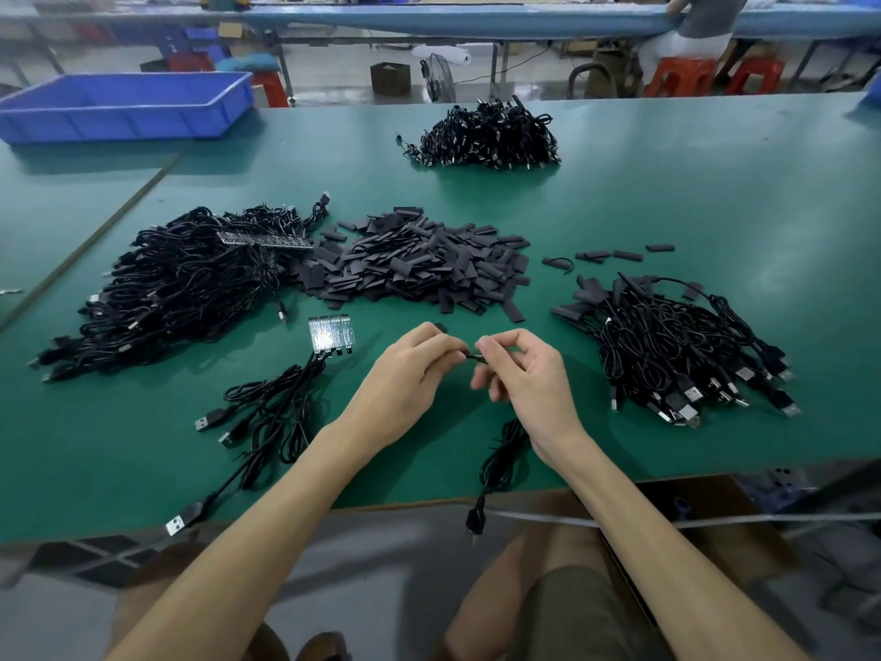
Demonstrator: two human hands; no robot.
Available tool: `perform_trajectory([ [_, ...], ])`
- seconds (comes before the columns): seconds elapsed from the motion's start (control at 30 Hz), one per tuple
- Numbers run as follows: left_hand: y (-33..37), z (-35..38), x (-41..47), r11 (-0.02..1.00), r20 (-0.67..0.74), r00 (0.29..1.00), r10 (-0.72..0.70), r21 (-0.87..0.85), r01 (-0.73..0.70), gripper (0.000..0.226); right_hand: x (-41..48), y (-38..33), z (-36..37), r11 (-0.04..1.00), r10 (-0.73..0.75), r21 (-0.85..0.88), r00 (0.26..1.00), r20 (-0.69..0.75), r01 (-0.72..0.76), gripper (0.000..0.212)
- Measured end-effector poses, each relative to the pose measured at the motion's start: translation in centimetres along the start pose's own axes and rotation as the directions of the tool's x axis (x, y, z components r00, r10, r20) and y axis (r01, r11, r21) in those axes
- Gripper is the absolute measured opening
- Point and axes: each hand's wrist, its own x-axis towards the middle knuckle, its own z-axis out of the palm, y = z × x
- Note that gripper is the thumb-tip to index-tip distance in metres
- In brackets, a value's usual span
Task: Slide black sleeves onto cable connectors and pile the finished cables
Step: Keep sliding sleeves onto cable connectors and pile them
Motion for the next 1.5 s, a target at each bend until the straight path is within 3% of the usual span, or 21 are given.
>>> perform_trajectory([
  [0.1,-0.1,0.0,0.1,0.997,0.019,0.998,-0.066,-0.042,0.067,0.016,0.0,0.0,0.1,1.000,-0.004,-0.026,1.000,0.015,0.004,0.026],
  [0.27,-0.6,-0.3,0.3,0.946,0.007,0.966,-0.260,-0.200,0.256,0.020,0.0,-0.1,0.3,0.998,-0.015,-0.057,0.999,0.048,0.018,0.008],
  [0.43,-0.7,-0.3,0.5,0.927,0.032,0.962,-0.273,-0.258,0.272,0.019,-0.1,-0.3,0.2,0.998,-0.027,-0.055,0.999,0.030,0.028,0.016],
  [0.7,-0.8,-0.1,0.4,0.924,0.078,0.958,-0.275,-0.255,0.286,0.017,-0.1,-0.1,0.3,0.991,-0.024,-0.129,0.999,-0.034,0.019,0.009],
  [1.0,-1.2,-0.2,0.6,0.927,0.072,0.967,-0.244,-0.277,0.254,0.014,0.0,-0.2,0.1,0.995,-0.025,-0.097,1.000,0.002,0.025,0.011],
  [1.07,-1.0,-0.1,0.5,0.951,0.043,0.978,-0.202,-0.232,0.206,0.006,0.0,-0.1,0.1,0.994,-0.015,-0.107,1.000,-0.013,0.013,0.010],
  [1.3,-0.6,0.3,-0.3,0.990,-0.028,1.000,-0.005,0.143,0.009,0.034,0.1,0.1,-0.1,0.994,0.006,-0.109,0.998,-0.066,-0.013,0.008],
  [1.5,-0.2,0.1,-0.5,0.973,-0.042,0.995,0.088,0.218,-0.077,0.026,0.2,0.0,0.0,0.994,0.012,-0.111,0.998,-0.061,-0.019,0.008],
])
